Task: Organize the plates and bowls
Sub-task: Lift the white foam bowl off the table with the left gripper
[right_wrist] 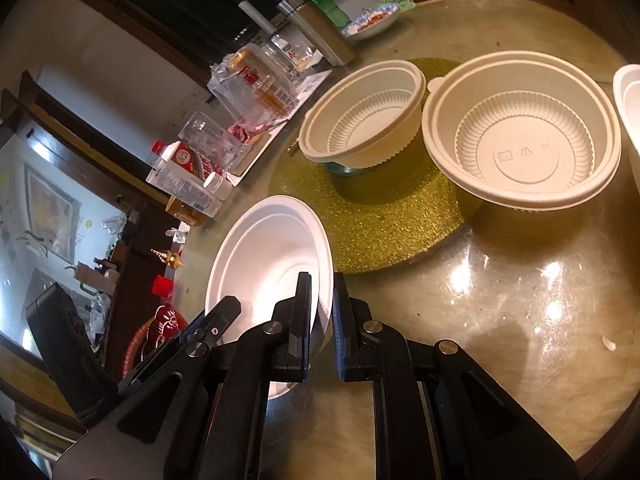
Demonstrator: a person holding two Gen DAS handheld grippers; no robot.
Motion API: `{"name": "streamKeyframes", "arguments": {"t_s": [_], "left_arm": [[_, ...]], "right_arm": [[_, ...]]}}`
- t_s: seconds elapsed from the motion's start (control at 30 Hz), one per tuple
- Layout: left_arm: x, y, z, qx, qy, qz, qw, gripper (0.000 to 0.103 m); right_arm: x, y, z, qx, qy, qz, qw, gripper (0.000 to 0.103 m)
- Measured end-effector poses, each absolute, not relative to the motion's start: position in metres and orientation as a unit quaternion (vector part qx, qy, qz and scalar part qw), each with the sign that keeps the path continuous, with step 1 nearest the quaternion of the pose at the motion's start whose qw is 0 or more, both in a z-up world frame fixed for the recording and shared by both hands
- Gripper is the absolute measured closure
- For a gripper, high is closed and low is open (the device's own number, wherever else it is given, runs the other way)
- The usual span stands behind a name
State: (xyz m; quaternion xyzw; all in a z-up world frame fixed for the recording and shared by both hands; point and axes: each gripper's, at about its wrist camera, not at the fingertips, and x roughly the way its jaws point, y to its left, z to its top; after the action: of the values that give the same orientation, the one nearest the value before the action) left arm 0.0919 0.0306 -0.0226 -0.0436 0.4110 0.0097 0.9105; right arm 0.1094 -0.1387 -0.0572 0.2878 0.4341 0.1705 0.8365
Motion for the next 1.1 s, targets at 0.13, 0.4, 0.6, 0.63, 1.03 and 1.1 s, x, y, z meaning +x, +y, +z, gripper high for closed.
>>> {"name": "streamKeyframes", "arguments": {"t_s": [0.13, 0.4, 0.6, 0.63, 1.03, 1.1], "left_arm": [[0.088, 0.030, -0.023, -0.034, 0.395, 0.021, 0.918, 0.090], [0.086, 0.030, -0.026, -0.030, 0.378, 0.031, 0.925, 0.090], [0.087, 0.029, -0.031, -0.032, 0.381, 0.030, 0.924, 0.090], [0.087, 0.029, -0.032, -0.032, 0.382, 0.029, 0.923, 0.090], [0.087, 0.028, -0.032, -0.029, 0.378, 0.034, 0.925, 0.090], [0.087, 0.028, -0.033, -0.029, 0.379, 0.034, 0.924, 0.090]], "right_arm": [[0.106, -0.135, -0.060, 0.280, 0.419, 0.172, 0.846, 0.092], [0.105, -0.129, -0.062, 0.254, 0.407, 0.170, 0.861, 0.092], [0.106, -0.130, -0.068, 0.253, 0.411, 0.165, 0.860, 0.092], [0.106, -0.130, -0.068, 0.251, 0.410, 0.164, 0.862, 0.092], [0.105, -0.126, -0.068, 0.241, 0.408, 0.161, 0.866, 0.092], [0.104, -0.125, -0.068, 0.242, 0.407, 0.161, 0.866, 0.092]]}}
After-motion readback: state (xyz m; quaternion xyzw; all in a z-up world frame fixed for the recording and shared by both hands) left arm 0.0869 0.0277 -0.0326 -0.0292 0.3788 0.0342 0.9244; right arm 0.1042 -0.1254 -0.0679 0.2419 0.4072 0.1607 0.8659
